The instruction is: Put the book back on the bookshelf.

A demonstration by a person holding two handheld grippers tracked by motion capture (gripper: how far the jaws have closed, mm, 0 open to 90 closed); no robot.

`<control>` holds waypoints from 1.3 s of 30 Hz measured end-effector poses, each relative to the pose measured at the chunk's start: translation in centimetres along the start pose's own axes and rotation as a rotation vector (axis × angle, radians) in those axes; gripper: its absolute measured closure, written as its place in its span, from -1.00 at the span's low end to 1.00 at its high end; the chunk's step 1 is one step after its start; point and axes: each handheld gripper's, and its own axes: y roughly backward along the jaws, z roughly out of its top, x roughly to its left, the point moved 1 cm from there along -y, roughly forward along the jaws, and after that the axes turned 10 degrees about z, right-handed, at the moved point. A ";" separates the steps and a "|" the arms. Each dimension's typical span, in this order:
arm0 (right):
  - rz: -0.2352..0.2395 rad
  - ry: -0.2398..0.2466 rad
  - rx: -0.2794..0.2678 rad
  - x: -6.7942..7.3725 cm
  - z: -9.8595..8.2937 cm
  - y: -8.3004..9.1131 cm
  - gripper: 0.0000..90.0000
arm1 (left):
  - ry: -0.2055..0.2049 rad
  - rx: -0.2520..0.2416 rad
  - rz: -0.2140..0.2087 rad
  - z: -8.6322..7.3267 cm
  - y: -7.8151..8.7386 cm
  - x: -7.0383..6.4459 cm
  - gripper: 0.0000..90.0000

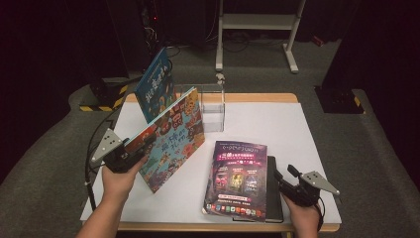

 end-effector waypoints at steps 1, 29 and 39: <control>0.000 -0.001 -0.002 0.0 0.0 0.0 -0.10 | 0.000 0.000 0.000 0.0 0.0 0.0 0.79; 0.019 -0.022 -0.039 -0.1 0.3 0.5 -0.06 | 0.035 0.055 0.204 7.6 2.2 2.7 0.81; 0.023 -0.025 -0.044 -0.1 0.3 0.6 -0.05 | 0.012 0.026 0.264 8.0 -1.3 1.7 0.81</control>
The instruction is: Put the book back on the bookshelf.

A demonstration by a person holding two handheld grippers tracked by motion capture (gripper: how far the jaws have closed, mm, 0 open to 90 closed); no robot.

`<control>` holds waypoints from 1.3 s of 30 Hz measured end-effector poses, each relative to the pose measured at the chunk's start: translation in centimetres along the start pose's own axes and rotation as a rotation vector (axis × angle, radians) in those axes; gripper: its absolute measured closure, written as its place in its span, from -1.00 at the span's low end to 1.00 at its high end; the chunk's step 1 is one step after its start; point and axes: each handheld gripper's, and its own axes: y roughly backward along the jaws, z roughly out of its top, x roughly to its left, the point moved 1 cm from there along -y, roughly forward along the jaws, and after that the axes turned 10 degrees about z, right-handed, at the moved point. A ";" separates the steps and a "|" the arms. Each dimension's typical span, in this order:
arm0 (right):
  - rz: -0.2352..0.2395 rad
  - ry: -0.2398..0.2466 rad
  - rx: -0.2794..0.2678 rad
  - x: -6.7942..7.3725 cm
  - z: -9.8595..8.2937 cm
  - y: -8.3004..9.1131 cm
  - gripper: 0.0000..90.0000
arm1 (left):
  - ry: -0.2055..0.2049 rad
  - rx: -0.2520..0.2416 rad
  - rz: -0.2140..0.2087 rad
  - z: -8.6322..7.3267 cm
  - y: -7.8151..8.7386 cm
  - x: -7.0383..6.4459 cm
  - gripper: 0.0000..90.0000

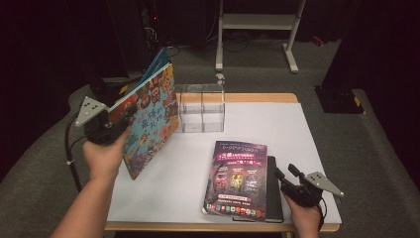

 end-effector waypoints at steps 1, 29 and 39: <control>0.001 -0.003 -0.002 0.0 0.0 0.0 -0.05 | -0.008 -0.001 0.012 0.0 -0.5 -0.4 0.81; 0.029 -0.020 -0.022 0.0 0.1 0.2 -0.02 | -0.013 -0.047 0.139 -3.6 -7.9 -2.3 0.81; 0.034 -0.018 -0.017 0.1 0.0 0.1 -0.02 | -0.008 -0.040 0.132 -4.9 -6.7 -2.5 0.79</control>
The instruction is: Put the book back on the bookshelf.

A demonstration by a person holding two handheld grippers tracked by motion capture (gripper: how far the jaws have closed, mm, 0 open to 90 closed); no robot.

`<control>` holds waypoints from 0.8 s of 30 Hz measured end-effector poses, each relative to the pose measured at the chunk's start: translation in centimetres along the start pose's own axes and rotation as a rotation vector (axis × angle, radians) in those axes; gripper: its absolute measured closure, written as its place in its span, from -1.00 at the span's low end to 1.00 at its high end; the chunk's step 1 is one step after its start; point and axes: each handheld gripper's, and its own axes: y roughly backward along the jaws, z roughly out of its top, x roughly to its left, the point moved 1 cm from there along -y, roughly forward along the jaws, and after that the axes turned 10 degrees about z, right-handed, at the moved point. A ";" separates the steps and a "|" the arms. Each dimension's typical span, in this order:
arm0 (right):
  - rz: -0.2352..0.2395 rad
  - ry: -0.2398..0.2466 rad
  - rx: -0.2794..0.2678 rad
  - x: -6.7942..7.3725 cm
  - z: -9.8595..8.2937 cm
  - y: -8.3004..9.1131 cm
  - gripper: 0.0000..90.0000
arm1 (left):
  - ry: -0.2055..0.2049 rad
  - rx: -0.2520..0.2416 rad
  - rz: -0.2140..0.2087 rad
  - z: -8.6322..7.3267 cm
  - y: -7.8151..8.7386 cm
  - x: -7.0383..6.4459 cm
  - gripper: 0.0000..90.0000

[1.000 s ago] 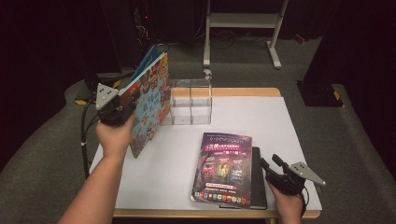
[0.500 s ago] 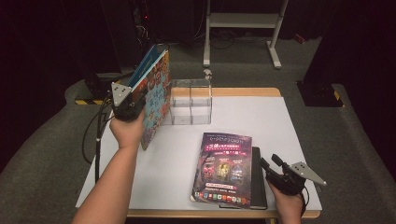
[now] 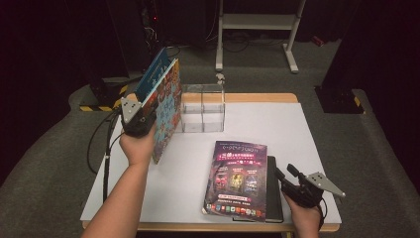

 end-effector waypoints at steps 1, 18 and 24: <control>0.000 -0.001 0.000 0.0 0.0 0.0 -0.02 | 0.000 0.005 -0.001 -0.1 0.2 0.0 0.79; 0.005 -0.003 0.010 0.1 -0.2 -0.2 -0.02 | -0.006 0.063 -0.038 -0.8 1.2 0.7 0.75; 0.007 -0.002 0.010 0.2 -0.1 -0.2 -0.02 | 0.014 0.096 -0.058 -0.7 1.3 1.4 0.72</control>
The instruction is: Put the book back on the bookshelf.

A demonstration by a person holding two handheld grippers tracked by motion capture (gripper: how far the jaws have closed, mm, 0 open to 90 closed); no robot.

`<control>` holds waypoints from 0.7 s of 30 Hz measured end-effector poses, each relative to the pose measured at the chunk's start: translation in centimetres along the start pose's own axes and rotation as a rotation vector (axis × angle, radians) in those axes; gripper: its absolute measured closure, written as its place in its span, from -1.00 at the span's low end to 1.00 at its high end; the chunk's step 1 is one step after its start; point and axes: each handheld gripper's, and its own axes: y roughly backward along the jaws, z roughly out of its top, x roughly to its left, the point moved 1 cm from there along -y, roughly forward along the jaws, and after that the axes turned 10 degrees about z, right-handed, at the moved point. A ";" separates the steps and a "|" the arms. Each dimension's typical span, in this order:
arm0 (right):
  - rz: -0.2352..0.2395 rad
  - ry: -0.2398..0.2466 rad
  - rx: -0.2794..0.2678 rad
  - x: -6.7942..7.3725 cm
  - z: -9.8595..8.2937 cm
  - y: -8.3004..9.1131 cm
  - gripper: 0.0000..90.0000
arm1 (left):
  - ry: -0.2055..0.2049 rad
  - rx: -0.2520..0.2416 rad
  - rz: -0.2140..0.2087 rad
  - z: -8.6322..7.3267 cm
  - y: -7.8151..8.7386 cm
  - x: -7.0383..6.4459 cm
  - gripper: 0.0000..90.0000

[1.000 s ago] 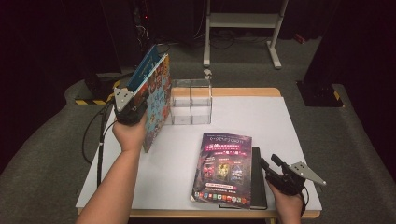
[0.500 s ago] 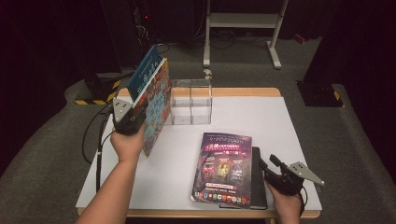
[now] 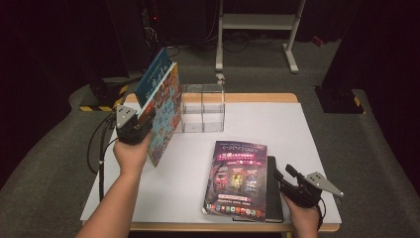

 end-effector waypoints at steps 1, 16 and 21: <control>0.000 0.000 0.001 0.0 0.0 0.0 -0.02 | -0.001 0.003 -0.004 0.0 0.0 0.1 0.69; -0.002 0.000 0.002 0.1 0.0 0.0 -0.02 | -0.027 -0.001 -0.016 0.9 0.6 0.4 0.56; -0.001 0.003 0.001 0.1 0.0 0.0 -0.02 | -0.055 0.029 0.001 1.2 0.6 0.4 0.73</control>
